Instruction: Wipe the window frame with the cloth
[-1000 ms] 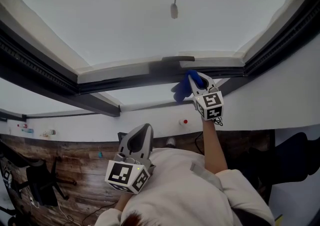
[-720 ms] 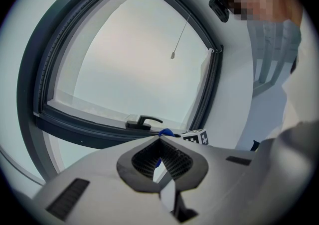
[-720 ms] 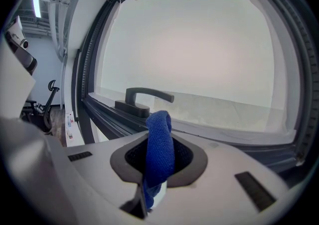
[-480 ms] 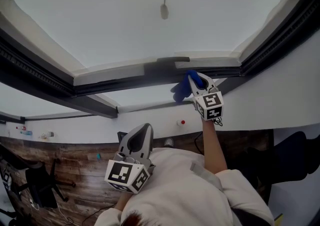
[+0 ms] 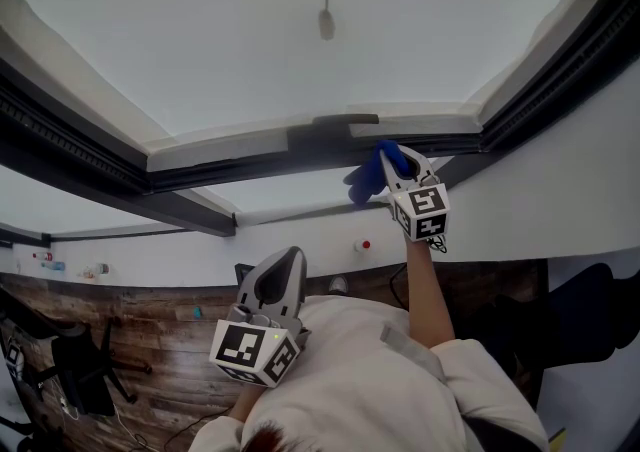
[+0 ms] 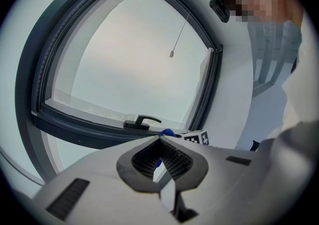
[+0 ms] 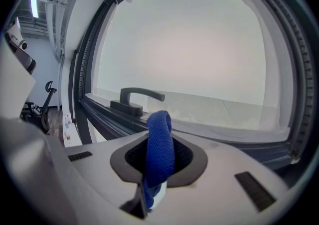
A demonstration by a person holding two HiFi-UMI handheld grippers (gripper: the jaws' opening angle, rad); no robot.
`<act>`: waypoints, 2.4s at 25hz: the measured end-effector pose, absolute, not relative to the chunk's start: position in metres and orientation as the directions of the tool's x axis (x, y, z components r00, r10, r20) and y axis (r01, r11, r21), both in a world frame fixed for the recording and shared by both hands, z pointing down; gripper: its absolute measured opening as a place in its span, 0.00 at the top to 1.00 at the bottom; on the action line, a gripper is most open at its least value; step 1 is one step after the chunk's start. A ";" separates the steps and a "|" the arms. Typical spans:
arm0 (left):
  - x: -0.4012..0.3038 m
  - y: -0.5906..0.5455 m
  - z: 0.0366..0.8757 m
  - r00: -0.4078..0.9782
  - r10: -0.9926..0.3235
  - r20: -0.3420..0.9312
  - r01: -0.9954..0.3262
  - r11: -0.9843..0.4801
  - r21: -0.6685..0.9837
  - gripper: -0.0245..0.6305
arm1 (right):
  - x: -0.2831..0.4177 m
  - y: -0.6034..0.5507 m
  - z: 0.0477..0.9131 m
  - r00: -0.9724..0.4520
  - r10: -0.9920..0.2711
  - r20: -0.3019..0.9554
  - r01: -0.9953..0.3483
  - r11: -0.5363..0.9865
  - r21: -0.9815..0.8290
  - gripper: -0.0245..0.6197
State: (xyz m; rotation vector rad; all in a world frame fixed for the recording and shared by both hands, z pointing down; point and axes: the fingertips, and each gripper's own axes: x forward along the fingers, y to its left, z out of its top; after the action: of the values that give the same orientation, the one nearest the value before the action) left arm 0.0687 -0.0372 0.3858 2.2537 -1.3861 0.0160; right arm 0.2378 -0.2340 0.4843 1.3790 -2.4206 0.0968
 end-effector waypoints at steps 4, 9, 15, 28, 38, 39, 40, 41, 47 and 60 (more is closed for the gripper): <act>0.070 -0.037 0.386 0.481 -0.837 0.262 -0.844 -0.361 0.397 0.95 | 0.242 -0.234 0.484 -0.458 -0.824 0.334 -0.849 0.516 0.110 0.88; 0.073 -0.037 0.384 0.481 -0.838 0.256 -0.844 -0.365 0.393 0.95 | 0.250 -0.235 0.484 -0.450 -0.828 0.334 -0.855 0.508 0.107 0.88; 0.080 -0.035 0.384 0.478 -0.840 0.258 -0.847 -0.363 0.388 0.96 | 0.259 -0.236 0.484 -0.447 -0.832 0.329 -0.857 0.504 0.109 0.88; 0.094 -0.029 0.384 0.455 -0.851 0.262 -0.860 -0.343 0.379 0.95 | 0.274 -0.237 0.483 -0.453 -0.835 0.313 -0.859 0.503 0.098 0.88; 0.102 -0.028 0.386 0.439 -0.859 0.265 -0.867 -0.328 0.374 0.96 | 0.284 -0.238 0.484 -0.459 -0.837 0.298 -0.860 0.503 0.087 0.88; 0.104 -0.028 0.385 0.440 -0.858 0.264 -0.867 -0.330 0.373 0.96 | 0.284 -0.238 0.484 -0.459 -0.837 0.297 -0.860 0.503 0.086 0.88; 0.105 -0.029 0.385 0.441 -0.858 0.263 -0.867 -0.332 0.373 0.95 | 0.285 -0.238 0.483 -0.460 -0.837 0.296 -0.860 0.503 0.086 0.88; 0.107 -0.029 0.384 0.443 -0.857 0.262 -0.866 -0.334 0.373 0.96 | 0.286 -0.239 0.483 -0.460 -0.838 0.295 -0.860 0.503 0.087 0.88; 0.111 -0.030 0.384 0.445 -0.856 0.262 -0.864 -0.334 0.376 0.96 | 0.294 -0.239 0.482 -0.454 -0.842 0.293 -0.864 0.496 0.086 0.88; 0.117 -0.028 0.387 0.451 -0.853 0.262 -0.861 -0.337 0.381 0.95 | 0.310 -0.241 0.482 -0.429 -0.855 0.292 -0.879 0.469 0.083 0.88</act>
State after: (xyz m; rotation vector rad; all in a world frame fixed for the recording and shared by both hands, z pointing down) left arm 0.1168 -0.0284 0.3866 2.2401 -1.4358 0.0213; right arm 0.3101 -0.2410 0.4824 1.4764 -2.4278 0.1177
